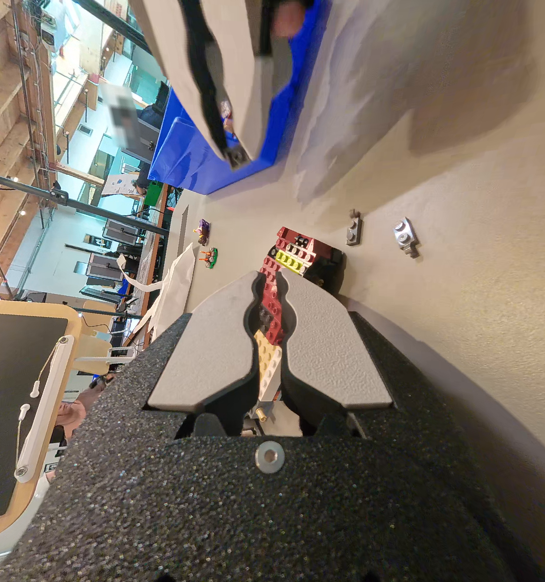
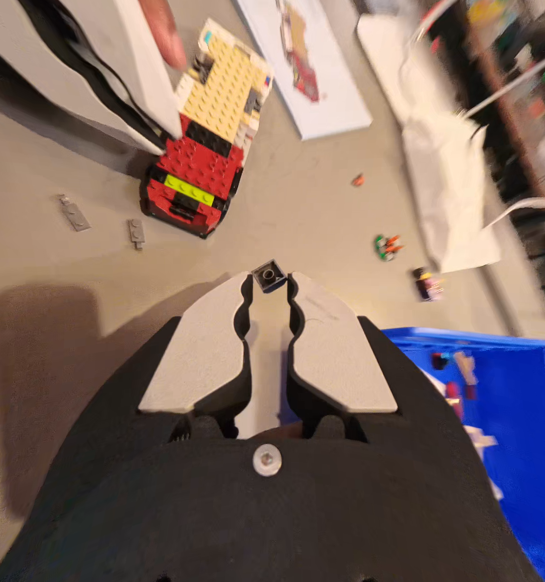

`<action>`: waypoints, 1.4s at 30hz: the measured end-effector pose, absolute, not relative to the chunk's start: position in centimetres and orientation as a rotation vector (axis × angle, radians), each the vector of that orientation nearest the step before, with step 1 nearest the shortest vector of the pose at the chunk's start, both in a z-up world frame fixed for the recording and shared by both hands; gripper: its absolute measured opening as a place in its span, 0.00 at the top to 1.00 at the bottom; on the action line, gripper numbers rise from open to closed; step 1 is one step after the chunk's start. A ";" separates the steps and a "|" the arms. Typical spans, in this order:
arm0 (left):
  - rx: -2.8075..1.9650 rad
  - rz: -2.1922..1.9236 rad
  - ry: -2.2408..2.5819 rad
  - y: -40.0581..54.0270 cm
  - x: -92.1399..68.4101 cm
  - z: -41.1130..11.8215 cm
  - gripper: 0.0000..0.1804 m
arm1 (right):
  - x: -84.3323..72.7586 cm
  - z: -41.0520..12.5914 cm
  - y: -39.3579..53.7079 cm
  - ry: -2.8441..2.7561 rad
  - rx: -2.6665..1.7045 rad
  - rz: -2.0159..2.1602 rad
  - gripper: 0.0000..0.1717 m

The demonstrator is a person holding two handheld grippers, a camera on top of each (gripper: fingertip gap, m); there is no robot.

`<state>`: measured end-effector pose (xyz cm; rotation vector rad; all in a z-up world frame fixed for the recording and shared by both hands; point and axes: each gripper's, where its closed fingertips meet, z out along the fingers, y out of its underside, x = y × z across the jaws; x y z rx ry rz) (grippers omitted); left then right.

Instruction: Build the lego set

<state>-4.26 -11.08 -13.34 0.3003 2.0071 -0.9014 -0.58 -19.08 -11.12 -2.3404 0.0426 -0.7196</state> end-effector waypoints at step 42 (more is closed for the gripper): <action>0.310 -0.891 2.007 -11.2 -4.3 -13.5 0.96 | -7.5 -14.8 -19.4 0.462 -2.219 0.180 0.88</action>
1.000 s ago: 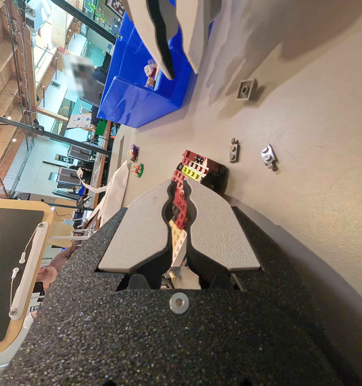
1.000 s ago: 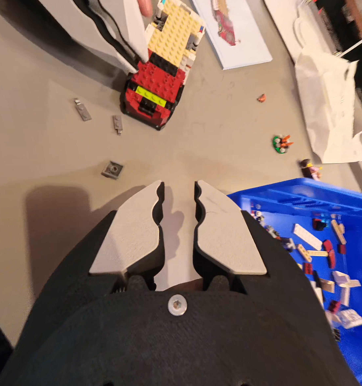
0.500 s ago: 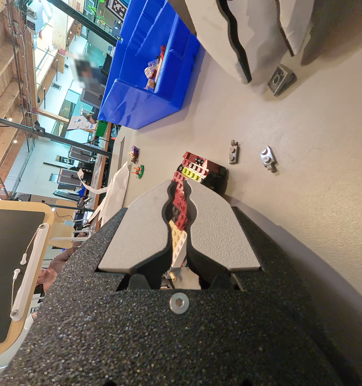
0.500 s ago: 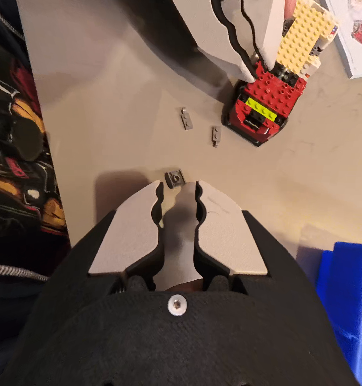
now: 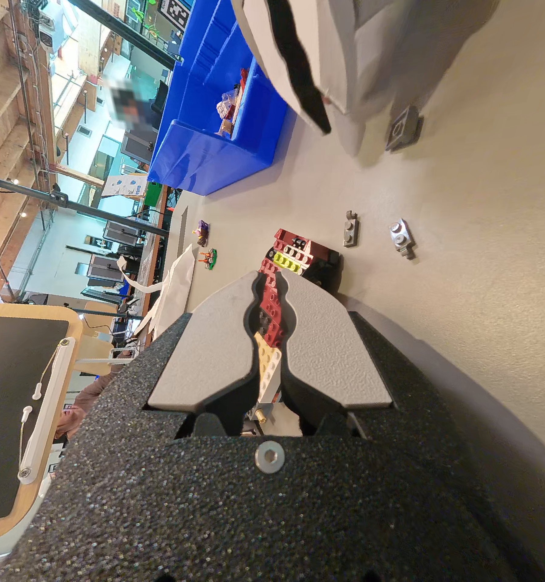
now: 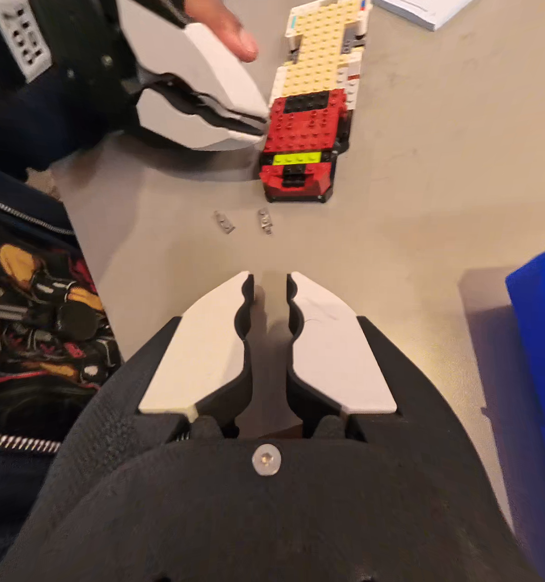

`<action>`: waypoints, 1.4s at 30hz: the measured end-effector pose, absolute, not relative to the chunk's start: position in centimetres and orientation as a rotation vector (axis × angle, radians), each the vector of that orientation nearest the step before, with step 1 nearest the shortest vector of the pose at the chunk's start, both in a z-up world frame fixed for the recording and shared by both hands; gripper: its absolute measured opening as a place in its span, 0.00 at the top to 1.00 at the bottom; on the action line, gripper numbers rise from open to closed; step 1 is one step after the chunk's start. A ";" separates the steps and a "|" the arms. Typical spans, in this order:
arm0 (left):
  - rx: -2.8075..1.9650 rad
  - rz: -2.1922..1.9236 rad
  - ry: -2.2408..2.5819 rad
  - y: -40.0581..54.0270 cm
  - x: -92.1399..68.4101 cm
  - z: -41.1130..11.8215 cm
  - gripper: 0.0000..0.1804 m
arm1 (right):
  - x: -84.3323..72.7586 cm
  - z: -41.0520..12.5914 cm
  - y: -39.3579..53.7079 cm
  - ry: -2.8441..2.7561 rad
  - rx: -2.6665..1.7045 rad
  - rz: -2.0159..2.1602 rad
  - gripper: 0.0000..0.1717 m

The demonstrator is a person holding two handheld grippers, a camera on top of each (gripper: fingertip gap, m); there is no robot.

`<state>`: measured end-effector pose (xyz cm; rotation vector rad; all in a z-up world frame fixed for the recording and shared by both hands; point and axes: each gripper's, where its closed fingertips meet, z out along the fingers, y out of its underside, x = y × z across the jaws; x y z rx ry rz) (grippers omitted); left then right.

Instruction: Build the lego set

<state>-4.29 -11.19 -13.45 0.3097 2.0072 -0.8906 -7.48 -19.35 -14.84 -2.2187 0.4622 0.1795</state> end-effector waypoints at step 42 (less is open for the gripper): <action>0.313 -0.885 2.020 -11.2 -4.3 -13.8 0.96 | -4.5 -17.0 -28.3 0.536 -2.526 -0.269 0.83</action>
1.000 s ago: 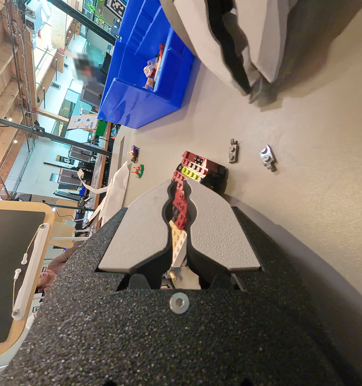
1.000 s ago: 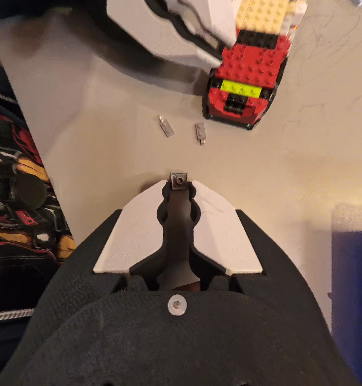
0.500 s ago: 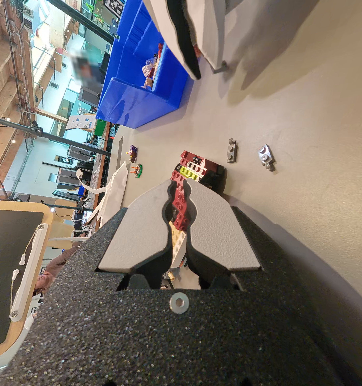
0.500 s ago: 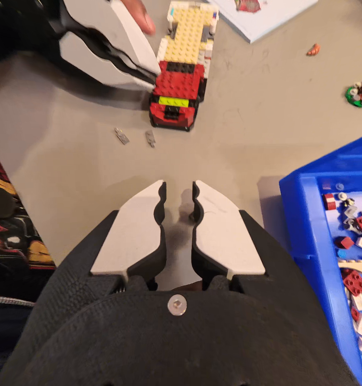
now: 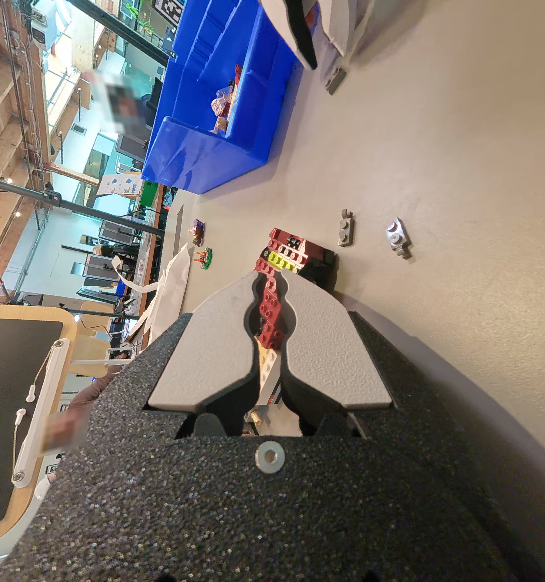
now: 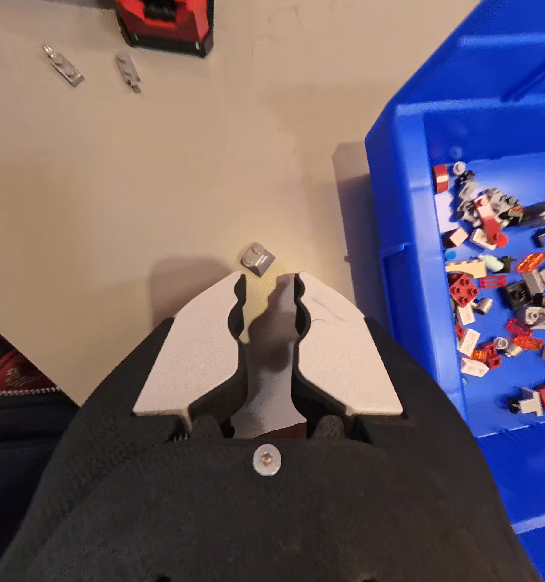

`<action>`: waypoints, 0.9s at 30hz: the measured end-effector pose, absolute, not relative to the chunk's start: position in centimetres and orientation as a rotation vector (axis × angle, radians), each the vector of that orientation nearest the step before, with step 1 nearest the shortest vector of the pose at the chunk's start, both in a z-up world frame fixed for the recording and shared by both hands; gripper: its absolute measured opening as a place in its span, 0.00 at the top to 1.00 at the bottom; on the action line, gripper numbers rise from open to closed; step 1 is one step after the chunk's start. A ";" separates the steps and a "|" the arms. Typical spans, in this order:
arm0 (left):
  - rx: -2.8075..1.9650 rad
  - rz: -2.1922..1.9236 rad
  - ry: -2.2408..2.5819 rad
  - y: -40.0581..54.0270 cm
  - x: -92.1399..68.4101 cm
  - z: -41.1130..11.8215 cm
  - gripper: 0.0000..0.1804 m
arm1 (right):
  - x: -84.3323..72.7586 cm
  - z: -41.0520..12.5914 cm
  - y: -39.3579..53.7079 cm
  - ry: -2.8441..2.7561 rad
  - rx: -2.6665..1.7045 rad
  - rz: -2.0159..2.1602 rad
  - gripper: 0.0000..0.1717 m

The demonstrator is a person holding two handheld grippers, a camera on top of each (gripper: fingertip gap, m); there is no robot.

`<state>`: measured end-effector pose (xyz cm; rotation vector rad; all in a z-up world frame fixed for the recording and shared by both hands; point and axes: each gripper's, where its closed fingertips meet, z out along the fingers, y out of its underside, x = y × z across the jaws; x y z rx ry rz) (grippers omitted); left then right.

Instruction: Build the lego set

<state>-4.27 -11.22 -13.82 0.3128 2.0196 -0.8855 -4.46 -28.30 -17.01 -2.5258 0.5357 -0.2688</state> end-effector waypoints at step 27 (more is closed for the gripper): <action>0.301 -0.880 2.022 -11.0 -4.1 -13.9 0.96 | -5.5 -17.2 -22.7 0.308 -2.421 -0.083 0.90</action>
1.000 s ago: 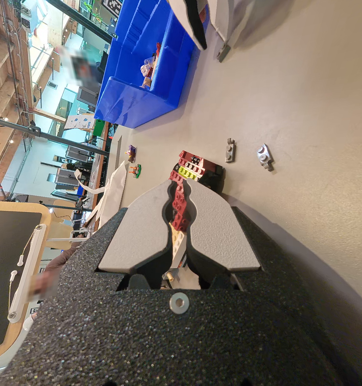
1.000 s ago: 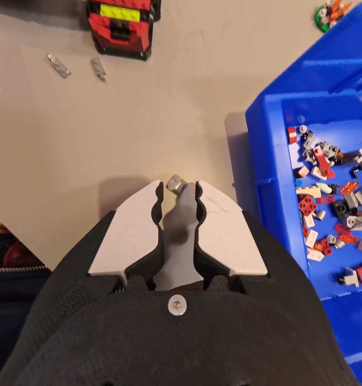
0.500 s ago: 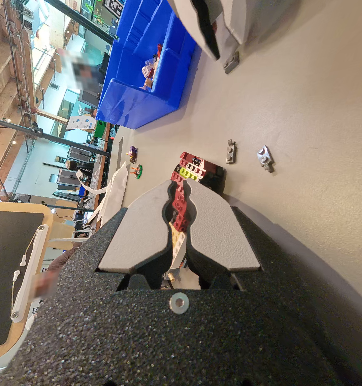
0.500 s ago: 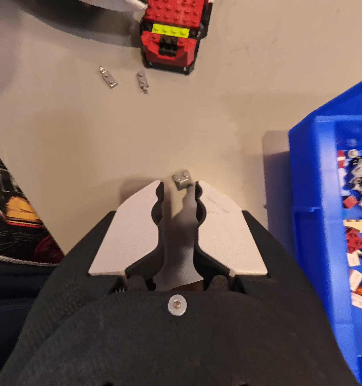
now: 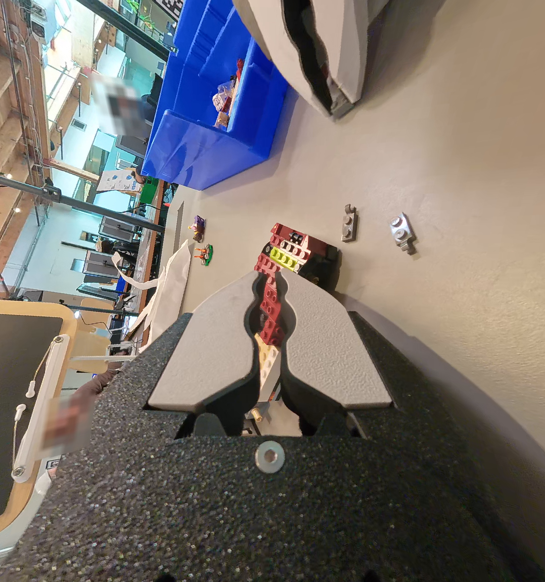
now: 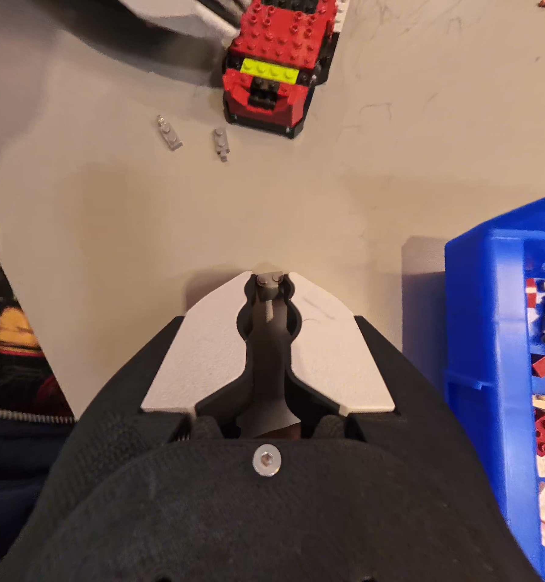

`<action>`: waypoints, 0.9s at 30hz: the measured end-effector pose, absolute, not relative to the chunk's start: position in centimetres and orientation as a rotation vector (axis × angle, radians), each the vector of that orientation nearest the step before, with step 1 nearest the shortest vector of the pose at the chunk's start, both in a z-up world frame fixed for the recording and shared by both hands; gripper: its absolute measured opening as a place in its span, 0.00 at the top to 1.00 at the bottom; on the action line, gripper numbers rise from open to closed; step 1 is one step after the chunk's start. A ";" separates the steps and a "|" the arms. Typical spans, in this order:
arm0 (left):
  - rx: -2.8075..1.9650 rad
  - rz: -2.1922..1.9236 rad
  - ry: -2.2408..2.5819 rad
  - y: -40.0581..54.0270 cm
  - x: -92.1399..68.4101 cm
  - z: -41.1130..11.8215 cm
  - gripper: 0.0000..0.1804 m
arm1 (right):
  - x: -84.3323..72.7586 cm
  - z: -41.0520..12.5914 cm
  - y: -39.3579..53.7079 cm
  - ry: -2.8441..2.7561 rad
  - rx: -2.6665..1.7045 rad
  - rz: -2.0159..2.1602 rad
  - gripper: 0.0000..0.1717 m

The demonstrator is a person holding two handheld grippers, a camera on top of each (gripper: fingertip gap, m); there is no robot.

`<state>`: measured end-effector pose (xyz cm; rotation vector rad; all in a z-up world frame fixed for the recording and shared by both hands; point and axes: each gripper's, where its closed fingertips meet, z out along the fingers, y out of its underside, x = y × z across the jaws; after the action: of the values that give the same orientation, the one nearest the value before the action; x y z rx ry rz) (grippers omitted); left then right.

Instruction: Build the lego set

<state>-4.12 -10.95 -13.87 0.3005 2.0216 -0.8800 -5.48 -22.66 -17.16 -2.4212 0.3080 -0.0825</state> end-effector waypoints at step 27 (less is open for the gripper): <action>0.255 -0.866 2.005 -10.7 -3.6 -13.3 0.96 | -3.1 -14.7 -11.7 0.596 -2.146 -0.110 0.90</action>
<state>-3.57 -10.66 -13.26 0.2547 2.0054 -0.8657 -3.10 -11.70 -14.67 -2.1456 0.5957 -0.1099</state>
